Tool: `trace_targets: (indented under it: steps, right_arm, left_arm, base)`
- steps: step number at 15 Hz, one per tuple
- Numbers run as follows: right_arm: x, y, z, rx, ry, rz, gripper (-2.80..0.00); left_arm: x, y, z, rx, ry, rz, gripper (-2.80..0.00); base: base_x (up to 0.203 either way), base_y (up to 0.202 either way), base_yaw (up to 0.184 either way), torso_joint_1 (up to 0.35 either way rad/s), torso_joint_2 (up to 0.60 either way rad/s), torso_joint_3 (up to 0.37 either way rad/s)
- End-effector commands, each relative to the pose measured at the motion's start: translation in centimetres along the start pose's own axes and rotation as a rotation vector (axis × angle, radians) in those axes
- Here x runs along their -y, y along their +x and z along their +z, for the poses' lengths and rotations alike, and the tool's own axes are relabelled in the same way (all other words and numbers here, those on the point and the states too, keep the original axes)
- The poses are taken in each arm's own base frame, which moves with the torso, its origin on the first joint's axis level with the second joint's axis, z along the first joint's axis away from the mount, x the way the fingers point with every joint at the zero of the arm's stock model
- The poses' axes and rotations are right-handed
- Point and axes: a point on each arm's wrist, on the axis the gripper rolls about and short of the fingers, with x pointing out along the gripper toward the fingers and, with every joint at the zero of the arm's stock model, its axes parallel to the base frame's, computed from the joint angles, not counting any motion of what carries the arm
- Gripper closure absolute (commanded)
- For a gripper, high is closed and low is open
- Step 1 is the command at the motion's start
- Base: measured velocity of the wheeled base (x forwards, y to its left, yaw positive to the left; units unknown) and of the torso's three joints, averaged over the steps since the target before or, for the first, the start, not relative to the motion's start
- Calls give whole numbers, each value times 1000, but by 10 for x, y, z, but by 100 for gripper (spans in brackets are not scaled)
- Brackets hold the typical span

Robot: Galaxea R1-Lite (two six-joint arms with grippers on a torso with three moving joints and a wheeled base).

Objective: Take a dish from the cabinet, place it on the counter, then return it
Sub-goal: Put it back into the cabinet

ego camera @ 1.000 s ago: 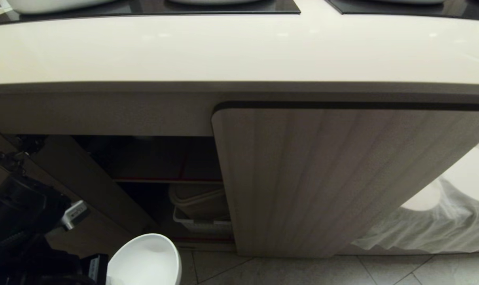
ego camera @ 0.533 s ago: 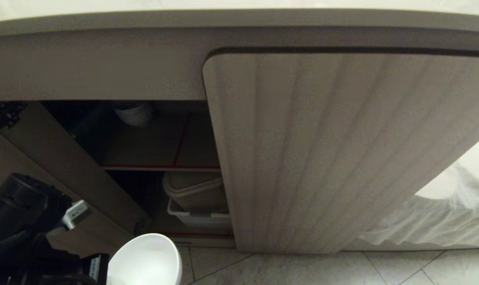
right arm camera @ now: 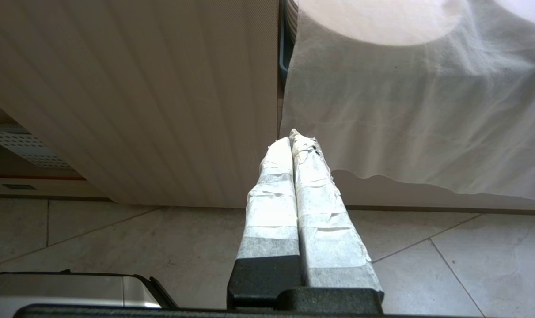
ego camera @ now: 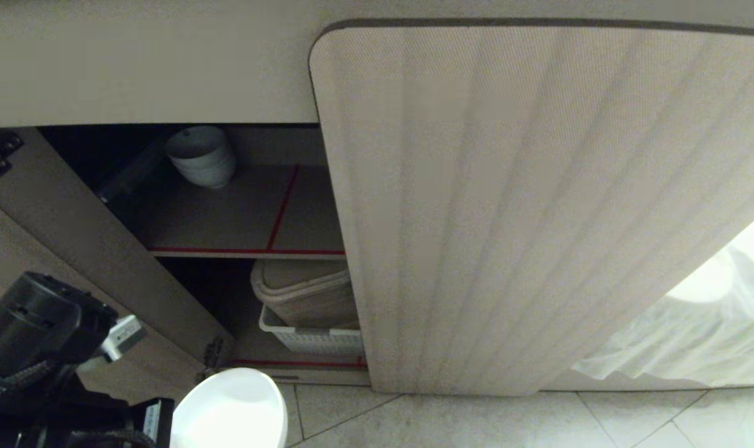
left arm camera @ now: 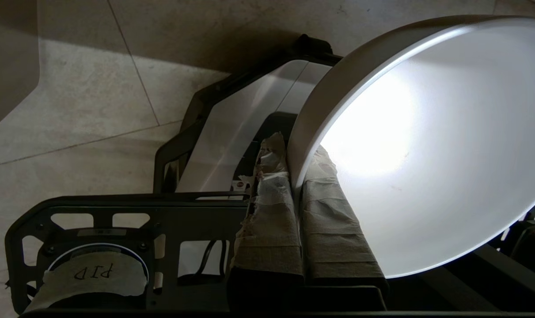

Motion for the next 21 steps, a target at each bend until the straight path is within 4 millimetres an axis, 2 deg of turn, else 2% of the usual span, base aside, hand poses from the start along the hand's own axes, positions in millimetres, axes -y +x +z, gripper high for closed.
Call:
trace_targets:
  steps: [1, 16, 21]
  right_arm:
    - [0, 0, 0, -1, 0, 0, 0]
    - [0, 0, 0, 3, 0, 0, 0]
    - [0, 0, 0, 3, -1, 0, 0]
  left_arm:
    - [0, 1, 0, -5, -5, 4, 0]
    - [-1, 1, 0, 2, -16, 5, 0]
    - [-7, 12, 2, 61, -88, -10, 0]
  base:
    - [0, 0, 0, 0, 0, 0]
    - [0, 0, 0, 0, 0, 0]
    - [0, 0, 0, 0, 0, 0]
